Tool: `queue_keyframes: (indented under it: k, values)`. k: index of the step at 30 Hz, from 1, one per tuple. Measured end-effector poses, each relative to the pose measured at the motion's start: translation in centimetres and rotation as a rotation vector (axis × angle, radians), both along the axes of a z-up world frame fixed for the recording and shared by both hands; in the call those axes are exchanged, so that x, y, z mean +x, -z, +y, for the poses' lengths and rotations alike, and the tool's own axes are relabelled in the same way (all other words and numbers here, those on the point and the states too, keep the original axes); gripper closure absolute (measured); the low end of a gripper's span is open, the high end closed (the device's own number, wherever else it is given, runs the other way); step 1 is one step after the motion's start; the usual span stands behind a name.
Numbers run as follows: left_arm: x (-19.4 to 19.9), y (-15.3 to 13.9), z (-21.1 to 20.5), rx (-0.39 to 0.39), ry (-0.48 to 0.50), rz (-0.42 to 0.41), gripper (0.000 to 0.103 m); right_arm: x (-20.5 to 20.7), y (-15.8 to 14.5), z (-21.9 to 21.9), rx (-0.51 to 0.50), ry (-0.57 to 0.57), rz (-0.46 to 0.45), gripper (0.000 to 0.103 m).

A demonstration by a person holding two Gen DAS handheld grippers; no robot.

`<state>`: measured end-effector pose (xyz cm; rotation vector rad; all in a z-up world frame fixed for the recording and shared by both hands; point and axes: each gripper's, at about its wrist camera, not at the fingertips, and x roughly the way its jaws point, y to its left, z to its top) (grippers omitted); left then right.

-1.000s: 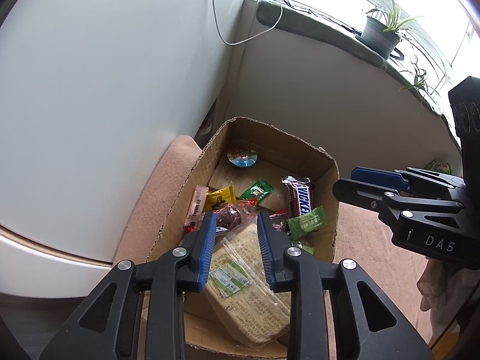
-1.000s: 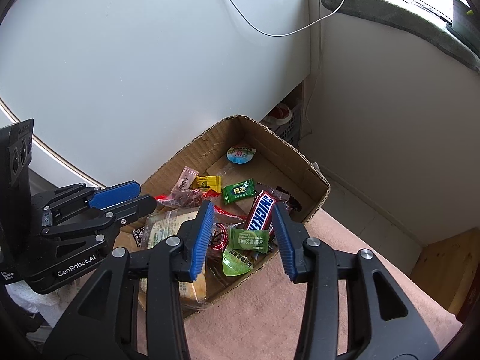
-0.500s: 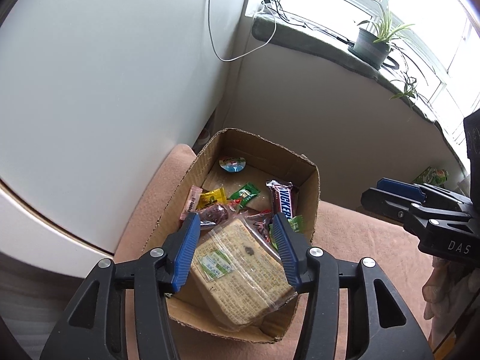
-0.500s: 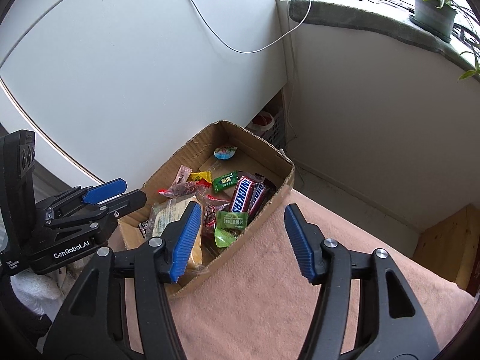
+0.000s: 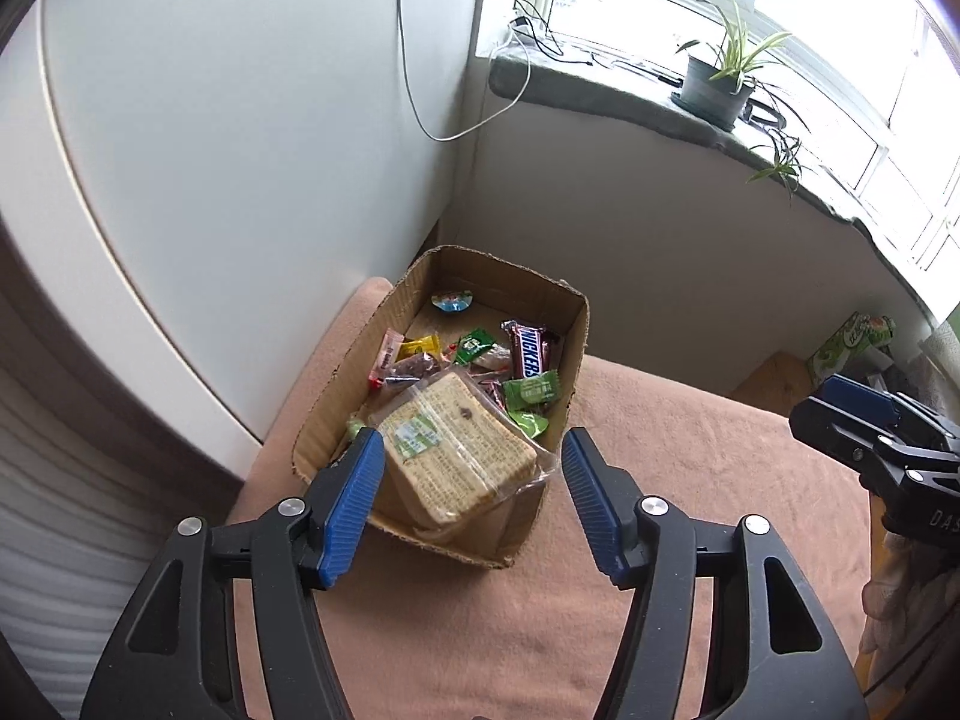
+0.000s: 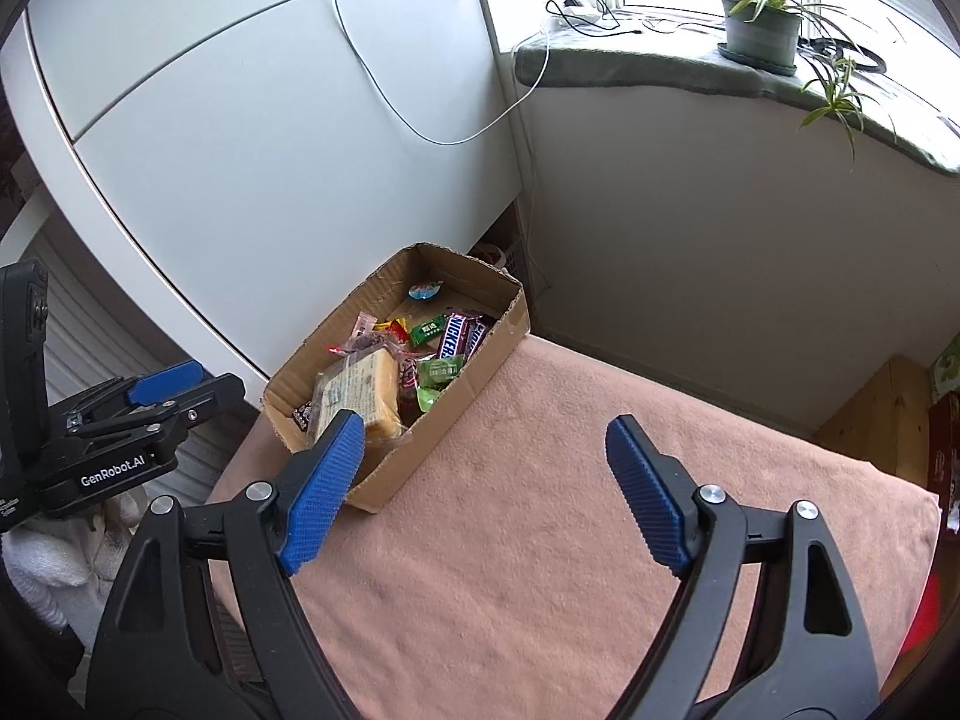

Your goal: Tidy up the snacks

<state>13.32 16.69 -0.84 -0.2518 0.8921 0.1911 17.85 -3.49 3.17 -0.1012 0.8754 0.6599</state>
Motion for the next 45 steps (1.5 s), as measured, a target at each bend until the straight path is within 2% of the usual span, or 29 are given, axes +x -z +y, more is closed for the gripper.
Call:
queue_keyframes:
  k: [4, 15, 25, 45]
  values:
    - [-2.3, -1.3, -1.6, 0.005, -0.003, -0.019, 0.031, -2.1, -0.6, -1.7, -0.025, 0.019, -0.012, 0.018]
    - [-5.2, -2.6, -3.2, 0.028, -0.014, -0.036, 0.031, -6.0, -1.0, -3.8, -0.024, 0.049, -0.016, 0.018]
    - [-6.1, -3.1, -3.3, 0.027, -0.048, -0.038, 0.031, -6.3, -1.7, -2.7, -0.029, 0.028, -0.044, 0.018]
    - [-5.7, -3.5, -3.6, 0.038, -0.066, -0.035, 0.031, -5.6, -1.4, -2.3, -0.03, 0.006, -0.035, 0.018]
